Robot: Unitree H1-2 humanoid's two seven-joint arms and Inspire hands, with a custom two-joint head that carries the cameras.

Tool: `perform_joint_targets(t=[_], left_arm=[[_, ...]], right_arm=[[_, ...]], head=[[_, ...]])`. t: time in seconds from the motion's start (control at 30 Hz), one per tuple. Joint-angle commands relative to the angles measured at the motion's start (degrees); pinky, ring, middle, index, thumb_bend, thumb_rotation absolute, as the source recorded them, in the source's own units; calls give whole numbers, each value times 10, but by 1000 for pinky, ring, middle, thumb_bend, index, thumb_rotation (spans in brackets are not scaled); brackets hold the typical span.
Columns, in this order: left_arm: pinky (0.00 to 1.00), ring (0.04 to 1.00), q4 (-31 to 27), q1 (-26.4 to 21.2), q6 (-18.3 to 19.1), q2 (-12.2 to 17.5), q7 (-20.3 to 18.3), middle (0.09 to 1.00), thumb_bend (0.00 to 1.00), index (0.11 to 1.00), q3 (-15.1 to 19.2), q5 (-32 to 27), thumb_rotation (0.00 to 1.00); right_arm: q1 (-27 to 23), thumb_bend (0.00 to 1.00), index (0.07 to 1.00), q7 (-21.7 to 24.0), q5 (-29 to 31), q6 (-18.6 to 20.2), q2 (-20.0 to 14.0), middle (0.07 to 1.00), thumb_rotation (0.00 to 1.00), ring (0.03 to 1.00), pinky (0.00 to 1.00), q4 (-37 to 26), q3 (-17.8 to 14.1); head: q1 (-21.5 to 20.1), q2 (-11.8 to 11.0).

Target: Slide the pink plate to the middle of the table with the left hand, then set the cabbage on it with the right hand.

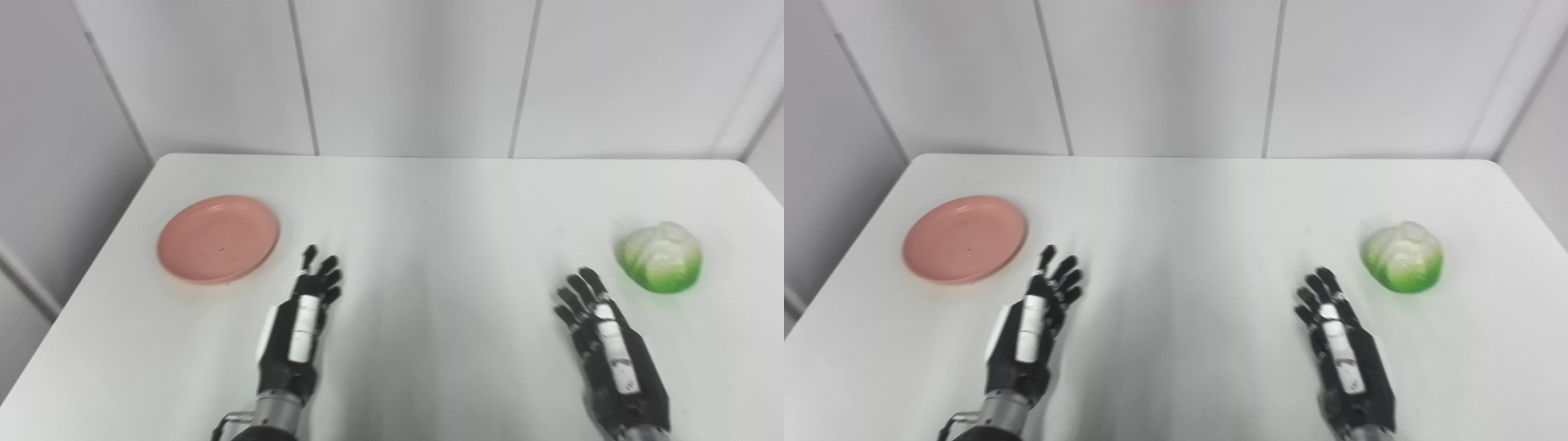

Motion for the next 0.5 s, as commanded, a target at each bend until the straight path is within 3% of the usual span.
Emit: perform_joint_targets(t=[0.0, 0.2, 0.47], left_arm=[[935, 932, 5, 32, -39, -15, 11, 934, 917, 1000, -5, 12, 923], [947, 936, 45, 30, -76, -28, 26, 936, 876, 1000, -15, 14, 923], [936, 935, 88, 25, -115, -29, 36, 932, 866, 1000, -24, 22, 903]], right_arm=[[11, 858, 923, 17, 16, -34, -15, 930, 675, 922, 959, 8, -8], [9, 837, 944, 51, 32, -72, -34, 940, 687, 930, 976, 58, -20], [1, 830, 947, 76, 44, -113, -48, 947, 705, 936, 977, 111, -23]], head=[[0, -1], [34, -36], [49, -65]])
